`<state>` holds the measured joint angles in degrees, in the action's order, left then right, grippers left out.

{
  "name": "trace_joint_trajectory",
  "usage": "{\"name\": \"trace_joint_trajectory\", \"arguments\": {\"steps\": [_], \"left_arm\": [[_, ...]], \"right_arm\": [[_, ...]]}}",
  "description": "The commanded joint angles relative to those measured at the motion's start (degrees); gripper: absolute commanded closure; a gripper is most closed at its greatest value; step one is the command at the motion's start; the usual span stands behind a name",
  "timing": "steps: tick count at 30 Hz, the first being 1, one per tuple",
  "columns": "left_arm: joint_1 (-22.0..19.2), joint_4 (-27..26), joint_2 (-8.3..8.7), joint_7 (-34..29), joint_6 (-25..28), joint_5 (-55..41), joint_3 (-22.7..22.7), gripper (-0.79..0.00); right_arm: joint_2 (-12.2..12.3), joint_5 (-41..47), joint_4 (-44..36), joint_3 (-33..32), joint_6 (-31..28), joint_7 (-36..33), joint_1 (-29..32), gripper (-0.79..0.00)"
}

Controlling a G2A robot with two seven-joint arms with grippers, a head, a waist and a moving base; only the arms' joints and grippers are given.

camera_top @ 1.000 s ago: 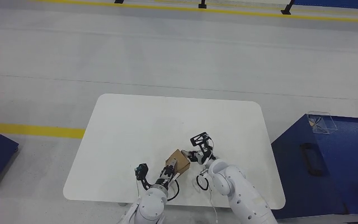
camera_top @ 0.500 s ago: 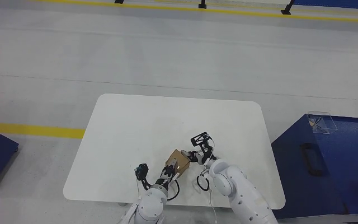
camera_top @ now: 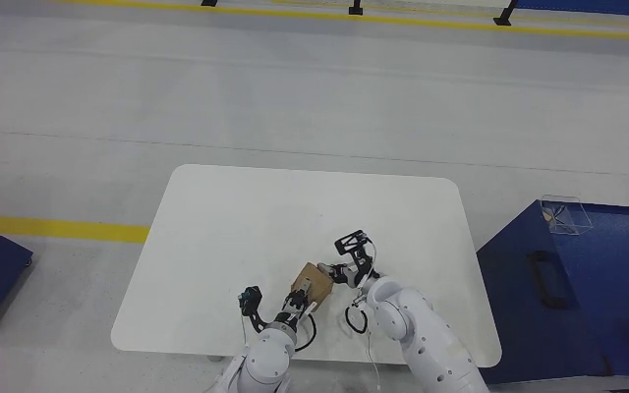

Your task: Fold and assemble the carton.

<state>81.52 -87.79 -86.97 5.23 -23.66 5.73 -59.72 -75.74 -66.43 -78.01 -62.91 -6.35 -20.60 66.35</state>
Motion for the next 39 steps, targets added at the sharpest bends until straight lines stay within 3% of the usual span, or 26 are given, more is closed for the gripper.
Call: {"name": "trace_joint_trajectory", "arguments": {"steps": [1, 15, 39], "left_arm": [[0.1, -0.2, -0.01, 0.0, 0.1, 0.1, 0.0, -0.422], [0.4, -0.3, -0.12, -0.2, 0.5, 0.2, -0.3, -0.413], [0.3, -0.4, -0.31, -0.7, 0.3, 0.1, -0.9, -0.391]], "right_arm": [[0.1, 0.4, 0.2, -0.5, -0.2, -0.2, -0.2, -0.785], [0.5, 8.8, 2.2, -3.9, -8.0, -6.5, -2.2, -0.785], [-1.0, 10.2, 10.4, 1.8, -7.3, -9.6, -9.2, -0.785]]}}
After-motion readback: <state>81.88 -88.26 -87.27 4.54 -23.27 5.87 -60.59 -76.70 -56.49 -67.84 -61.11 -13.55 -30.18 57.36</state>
